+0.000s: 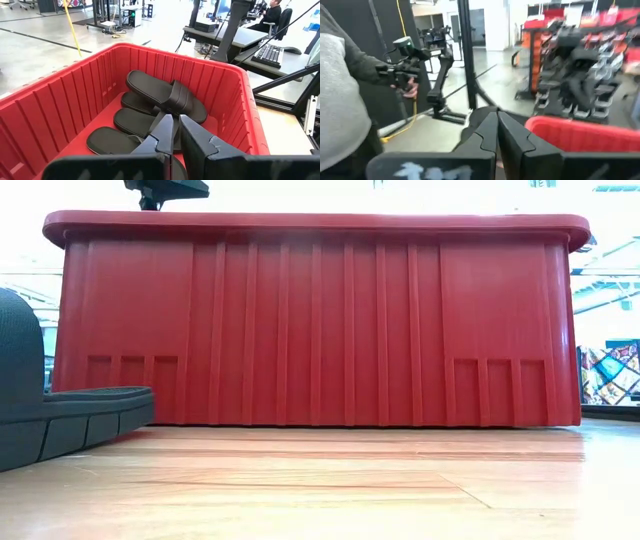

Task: Pick and place slides into bin
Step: Put the right slide into the bin

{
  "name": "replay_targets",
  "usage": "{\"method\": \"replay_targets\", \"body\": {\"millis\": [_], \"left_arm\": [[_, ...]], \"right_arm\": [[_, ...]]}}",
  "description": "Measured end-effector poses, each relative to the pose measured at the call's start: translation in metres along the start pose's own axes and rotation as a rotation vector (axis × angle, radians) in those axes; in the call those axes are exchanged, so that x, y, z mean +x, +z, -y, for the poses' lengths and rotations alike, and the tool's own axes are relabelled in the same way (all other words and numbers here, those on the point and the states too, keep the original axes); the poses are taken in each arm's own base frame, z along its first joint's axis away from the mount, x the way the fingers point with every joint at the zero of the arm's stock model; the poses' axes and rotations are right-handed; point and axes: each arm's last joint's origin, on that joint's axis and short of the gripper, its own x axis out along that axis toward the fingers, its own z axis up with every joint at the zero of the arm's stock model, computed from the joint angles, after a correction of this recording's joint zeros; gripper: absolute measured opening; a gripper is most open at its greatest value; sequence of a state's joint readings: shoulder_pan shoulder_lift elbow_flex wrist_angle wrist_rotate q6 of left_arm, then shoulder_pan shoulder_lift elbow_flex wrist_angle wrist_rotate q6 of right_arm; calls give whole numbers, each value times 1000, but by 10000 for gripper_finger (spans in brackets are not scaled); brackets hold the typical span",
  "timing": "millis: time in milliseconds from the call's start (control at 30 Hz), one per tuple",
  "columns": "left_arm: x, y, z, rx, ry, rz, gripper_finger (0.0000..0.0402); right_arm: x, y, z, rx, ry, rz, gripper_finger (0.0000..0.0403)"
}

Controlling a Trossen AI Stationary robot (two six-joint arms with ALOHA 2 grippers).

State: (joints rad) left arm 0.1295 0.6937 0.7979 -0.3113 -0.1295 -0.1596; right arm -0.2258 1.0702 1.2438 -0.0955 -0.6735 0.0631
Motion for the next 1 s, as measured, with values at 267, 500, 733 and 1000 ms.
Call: {"method": "replay_targets", "body": {"millis": [267, 500, 733, 1000], "left_arm": [[0, 0, 0, -2, -1, 1, 26], [0, 0, 2, -1, -61, -11, 26], [0, -1, 4, 48, -140, -26, 26], [-3, 1, 7, 159, -176, 12, 26]], "right_arm": [[57, -38, -33, 95, -18, -216, 1], [115, -64, -54, 92, 5, -191, 0], [145, -78, -70, 159, -4, -137, 0], [152, -88, -85, 154, 17, -188, 0]]}}
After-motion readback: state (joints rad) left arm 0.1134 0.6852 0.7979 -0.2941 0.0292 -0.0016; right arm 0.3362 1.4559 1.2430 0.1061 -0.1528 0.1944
